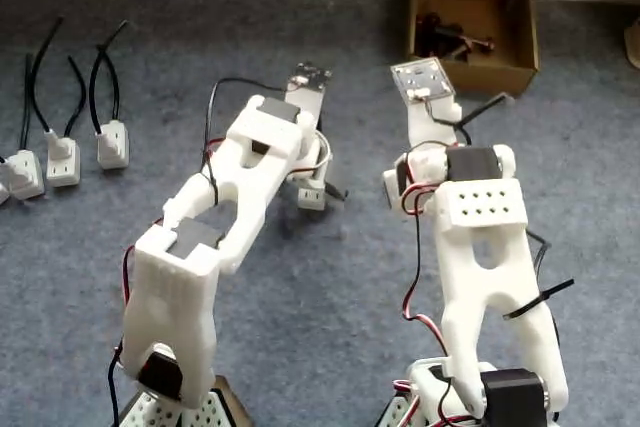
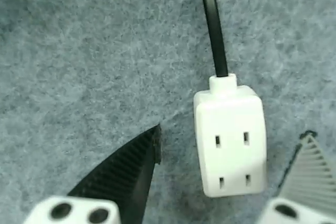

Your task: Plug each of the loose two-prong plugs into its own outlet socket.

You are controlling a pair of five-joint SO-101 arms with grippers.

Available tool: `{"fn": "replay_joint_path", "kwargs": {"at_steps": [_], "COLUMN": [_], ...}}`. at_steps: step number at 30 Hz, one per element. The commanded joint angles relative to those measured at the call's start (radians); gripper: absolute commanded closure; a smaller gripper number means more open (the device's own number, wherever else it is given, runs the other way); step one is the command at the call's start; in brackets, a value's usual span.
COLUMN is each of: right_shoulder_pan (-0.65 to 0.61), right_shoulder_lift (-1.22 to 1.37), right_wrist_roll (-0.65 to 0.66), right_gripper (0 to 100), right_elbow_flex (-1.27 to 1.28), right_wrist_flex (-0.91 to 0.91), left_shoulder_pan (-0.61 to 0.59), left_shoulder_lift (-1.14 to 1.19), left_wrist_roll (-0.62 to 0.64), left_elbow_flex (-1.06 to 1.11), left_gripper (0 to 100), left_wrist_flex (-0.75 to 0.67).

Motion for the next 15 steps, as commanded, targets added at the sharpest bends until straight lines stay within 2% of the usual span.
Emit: {"fn": "replay_joint_path", "kwargs": {"at_steps": [1,10,15], "right_shoulder_pan": [0.012,0.012,0.012], "right_shoulder_lift": [-0.047,-0.047,-0.047], "right_wrist_roll": [-0.003,-0.003,-0.003], "right_gripper": [99.2,99.2,99.2], "right_elbow_flex": [-0.018,-0.018,-0.016], "right_wrist_flex": [-0.002,-0.002,-0.004], "left_shoulder_pan": [0.025,0.022,0.044], "left_shoulder_lift": [0.004,0.021,0.021], "left_wrist_roll": [0.017,0.015,-0.121], "left_elbow_flex": [-0.084,-0.108,-0.124], "left_gripper": [71,88,96], "left_wrist_flex": [0.008,0.011,0.086]}}
